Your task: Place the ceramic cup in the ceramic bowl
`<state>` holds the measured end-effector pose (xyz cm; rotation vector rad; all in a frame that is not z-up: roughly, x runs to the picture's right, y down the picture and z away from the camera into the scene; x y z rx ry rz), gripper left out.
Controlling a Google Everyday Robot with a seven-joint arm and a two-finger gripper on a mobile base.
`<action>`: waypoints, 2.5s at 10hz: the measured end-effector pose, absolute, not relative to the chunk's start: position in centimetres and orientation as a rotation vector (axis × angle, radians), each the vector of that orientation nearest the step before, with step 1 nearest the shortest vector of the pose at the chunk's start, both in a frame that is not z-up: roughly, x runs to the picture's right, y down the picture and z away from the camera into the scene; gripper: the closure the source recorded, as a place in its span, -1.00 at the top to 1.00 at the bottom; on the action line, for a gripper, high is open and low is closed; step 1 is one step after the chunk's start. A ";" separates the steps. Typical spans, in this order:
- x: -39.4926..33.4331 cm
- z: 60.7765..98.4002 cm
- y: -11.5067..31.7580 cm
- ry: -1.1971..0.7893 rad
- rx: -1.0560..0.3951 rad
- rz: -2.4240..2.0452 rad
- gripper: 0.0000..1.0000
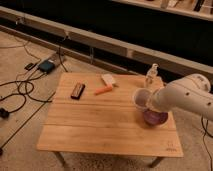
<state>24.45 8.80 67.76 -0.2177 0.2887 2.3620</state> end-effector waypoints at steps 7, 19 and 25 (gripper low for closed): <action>28.9 70.7 11.2 0.356 -0.179 2.492 -1.00; 30.5 76.4 14.4 0.377 -0.245 2.612 -0.16; 30.4 76.8 15.7 0.416 -0.261 2.624 0.54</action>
